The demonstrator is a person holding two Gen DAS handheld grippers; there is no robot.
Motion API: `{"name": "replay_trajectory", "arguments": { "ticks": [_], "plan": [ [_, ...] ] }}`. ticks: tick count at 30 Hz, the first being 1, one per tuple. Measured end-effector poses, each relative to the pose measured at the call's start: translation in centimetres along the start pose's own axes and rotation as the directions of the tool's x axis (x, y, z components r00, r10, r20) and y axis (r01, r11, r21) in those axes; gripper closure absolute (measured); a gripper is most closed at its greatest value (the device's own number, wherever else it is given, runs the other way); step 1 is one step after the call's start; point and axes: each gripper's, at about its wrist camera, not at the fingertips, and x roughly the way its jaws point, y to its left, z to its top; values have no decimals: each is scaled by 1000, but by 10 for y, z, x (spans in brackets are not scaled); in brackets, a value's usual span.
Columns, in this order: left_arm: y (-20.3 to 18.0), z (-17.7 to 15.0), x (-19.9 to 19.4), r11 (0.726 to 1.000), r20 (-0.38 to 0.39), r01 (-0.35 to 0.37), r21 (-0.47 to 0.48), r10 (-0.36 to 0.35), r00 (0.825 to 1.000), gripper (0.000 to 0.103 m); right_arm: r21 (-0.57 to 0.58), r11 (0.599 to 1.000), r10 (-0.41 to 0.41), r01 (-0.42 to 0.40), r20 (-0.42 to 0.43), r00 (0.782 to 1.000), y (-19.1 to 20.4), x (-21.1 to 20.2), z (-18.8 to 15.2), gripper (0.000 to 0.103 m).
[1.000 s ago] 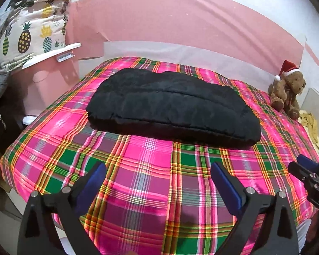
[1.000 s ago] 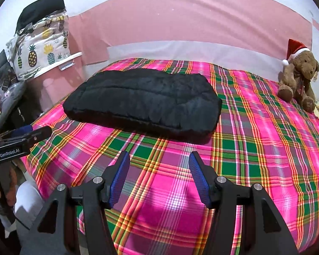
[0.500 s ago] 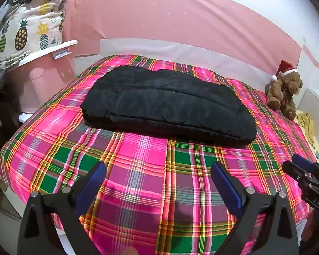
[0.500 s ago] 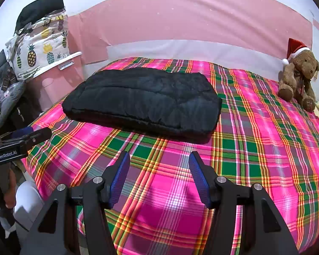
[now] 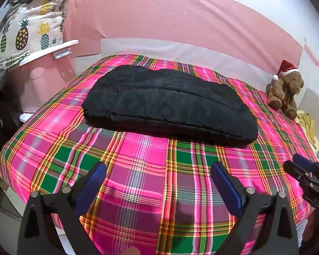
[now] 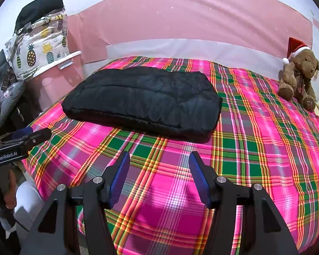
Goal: Fold large clothes
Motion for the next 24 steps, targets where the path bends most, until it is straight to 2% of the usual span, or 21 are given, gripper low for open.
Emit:
{"name": "replay_trajectory", "arguments": {
  "ticks": [24],
  "plan": [
    [-4,-3,2,1000,-14,-20,4,20,1000,3,6,1000,-3,3,-6,1000,0,1,-1,45]
  ]
}}
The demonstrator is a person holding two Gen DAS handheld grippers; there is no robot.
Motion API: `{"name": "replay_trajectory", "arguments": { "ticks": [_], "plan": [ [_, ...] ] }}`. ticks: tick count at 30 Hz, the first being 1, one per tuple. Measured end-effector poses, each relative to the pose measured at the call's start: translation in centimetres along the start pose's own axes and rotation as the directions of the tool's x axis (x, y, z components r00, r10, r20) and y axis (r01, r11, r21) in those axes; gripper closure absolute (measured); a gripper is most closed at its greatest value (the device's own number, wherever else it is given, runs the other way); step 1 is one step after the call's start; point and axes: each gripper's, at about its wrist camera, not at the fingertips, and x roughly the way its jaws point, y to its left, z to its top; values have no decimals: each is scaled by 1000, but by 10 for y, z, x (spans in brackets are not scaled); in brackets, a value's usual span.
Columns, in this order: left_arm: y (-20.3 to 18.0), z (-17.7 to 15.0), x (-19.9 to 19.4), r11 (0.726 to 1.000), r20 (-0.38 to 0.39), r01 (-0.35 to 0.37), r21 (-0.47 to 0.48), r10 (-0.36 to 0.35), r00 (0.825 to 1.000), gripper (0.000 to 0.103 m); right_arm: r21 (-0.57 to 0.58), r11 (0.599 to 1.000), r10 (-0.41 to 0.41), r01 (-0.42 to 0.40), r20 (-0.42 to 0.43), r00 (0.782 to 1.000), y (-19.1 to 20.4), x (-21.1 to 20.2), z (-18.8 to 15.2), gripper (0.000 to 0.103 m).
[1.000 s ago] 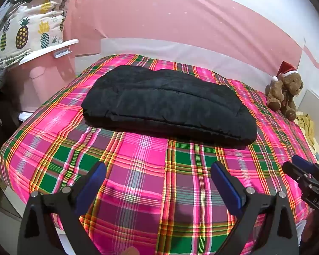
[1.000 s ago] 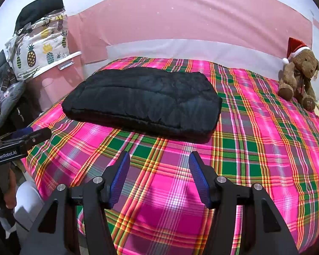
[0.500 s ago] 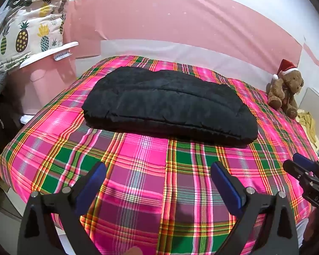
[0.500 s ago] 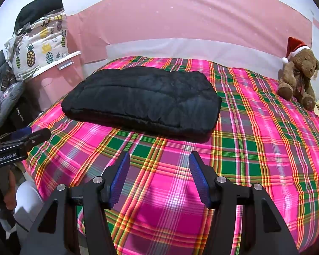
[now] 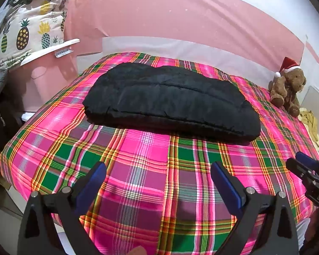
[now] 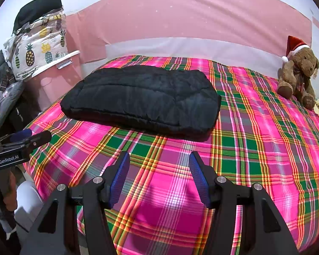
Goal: Fold large clothes
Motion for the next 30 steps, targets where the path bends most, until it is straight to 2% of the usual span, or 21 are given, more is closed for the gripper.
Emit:
{"name": "replay_trajectory", "arguments": {
  "ticks": [30],
  "plan": [
    [-3,-1,-1,999,6,-41,8,41,999,3,4,1000,0,0,-3,1000,-3,1,-4,45]
  ]
}}
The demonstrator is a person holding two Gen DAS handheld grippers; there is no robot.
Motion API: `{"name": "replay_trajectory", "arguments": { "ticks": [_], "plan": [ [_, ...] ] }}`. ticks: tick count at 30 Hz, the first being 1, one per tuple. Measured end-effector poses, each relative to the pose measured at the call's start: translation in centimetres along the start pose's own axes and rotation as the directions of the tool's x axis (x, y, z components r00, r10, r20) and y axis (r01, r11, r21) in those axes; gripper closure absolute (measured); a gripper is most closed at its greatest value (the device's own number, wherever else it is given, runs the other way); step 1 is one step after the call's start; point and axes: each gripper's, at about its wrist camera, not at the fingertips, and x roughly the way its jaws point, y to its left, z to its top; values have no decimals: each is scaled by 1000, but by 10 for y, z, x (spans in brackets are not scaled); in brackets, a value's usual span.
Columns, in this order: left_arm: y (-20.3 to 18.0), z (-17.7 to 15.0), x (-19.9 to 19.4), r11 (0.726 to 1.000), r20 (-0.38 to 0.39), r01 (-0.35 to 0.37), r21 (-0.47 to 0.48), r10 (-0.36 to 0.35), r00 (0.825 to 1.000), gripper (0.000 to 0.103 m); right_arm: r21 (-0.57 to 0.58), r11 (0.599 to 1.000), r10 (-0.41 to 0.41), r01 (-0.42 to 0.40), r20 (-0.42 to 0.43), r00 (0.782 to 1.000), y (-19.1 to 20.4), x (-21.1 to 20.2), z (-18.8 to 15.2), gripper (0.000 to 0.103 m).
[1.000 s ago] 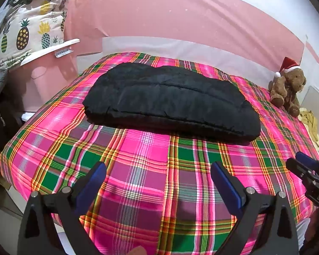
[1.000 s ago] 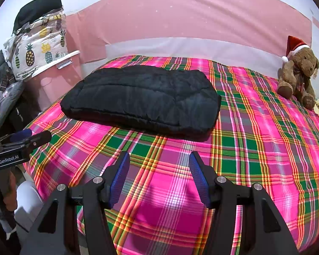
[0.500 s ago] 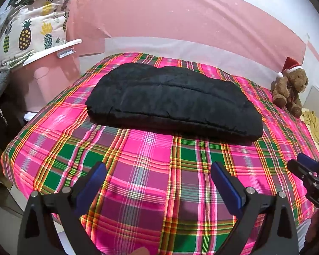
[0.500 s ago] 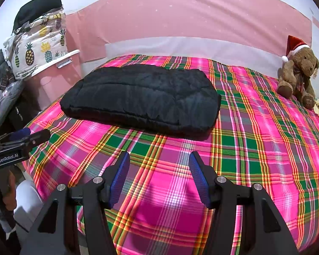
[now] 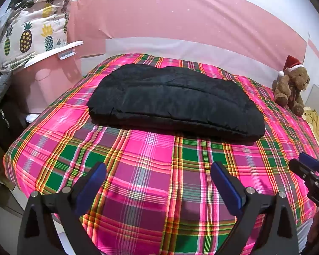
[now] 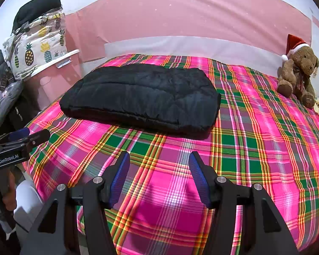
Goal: Fold large clothes
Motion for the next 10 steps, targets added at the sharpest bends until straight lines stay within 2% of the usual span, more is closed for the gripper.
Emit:
{"name": "replay_trajectory", "arguments": {
  "ticks": [10],
  "plan": [
    [-5,-1,0,1000,7,2,13,-2,1000,3,8,1000,-5,5,-5,1000,-4,1,-2,45]
  ]
}}
